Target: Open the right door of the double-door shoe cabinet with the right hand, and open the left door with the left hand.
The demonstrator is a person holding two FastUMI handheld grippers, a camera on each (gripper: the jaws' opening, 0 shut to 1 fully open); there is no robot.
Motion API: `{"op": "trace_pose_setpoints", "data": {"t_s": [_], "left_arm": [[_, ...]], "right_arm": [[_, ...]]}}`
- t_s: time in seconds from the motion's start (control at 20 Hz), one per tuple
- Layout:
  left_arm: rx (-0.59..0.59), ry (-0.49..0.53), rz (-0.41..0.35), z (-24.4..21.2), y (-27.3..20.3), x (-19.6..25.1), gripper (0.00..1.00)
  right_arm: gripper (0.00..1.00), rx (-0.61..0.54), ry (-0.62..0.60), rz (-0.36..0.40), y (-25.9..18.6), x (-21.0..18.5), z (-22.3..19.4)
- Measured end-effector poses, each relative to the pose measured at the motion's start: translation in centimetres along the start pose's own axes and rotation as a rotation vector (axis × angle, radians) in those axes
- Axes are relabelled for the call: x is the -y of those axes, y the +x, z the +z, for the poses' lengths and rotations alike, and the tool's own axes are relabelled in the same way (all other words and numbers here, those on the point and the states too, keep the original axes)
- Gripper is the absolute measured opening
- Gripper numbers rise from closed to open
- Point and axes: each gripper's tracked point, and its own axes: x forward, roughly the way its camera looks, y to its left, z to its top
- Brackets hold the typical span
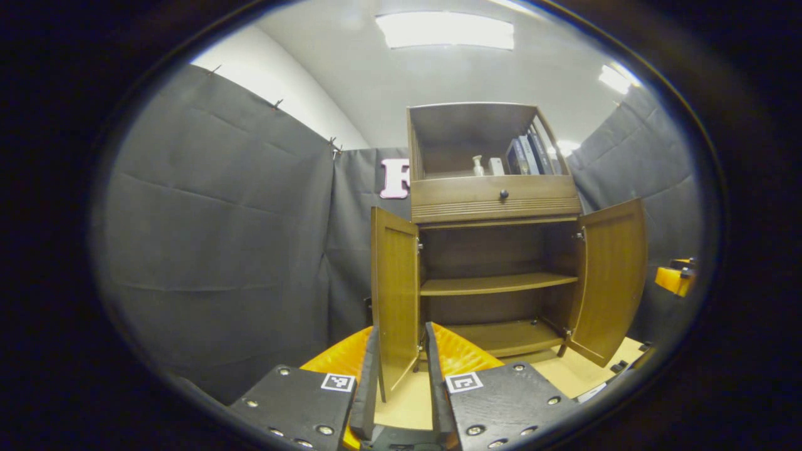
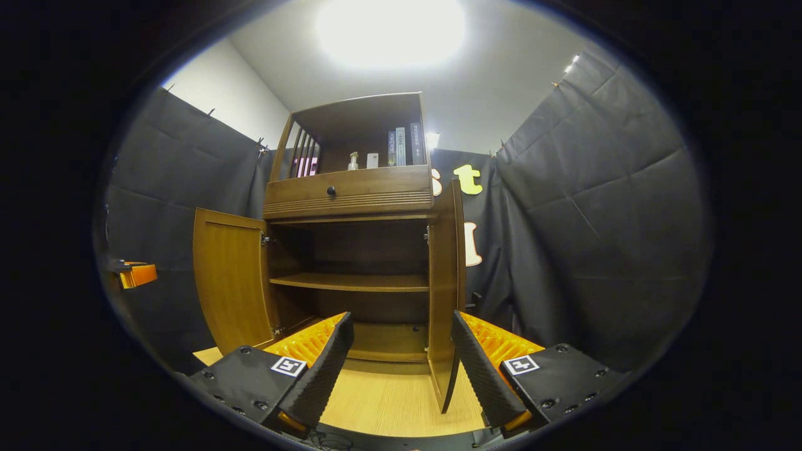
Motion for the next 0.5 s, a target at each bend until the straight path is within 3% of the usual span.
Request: {"op": "trace_pose_setpoints", "data": {"t_s": [0.45, 0.5], "left_arm": [[0.018, -0.036, 0.037, 0.3, 0.5, -0.9, 0.37], [0.016, -0.036, 0.039, 0.2, 0.5, -1.0, 0.37]], "right_arm": [[0.94, 0.003, -0.014, 0.009, 0.4, 0.3, 0.1], [0.98, 0.003, -0.012, 0.008, 0.4, 0.3, 0.1]]}}
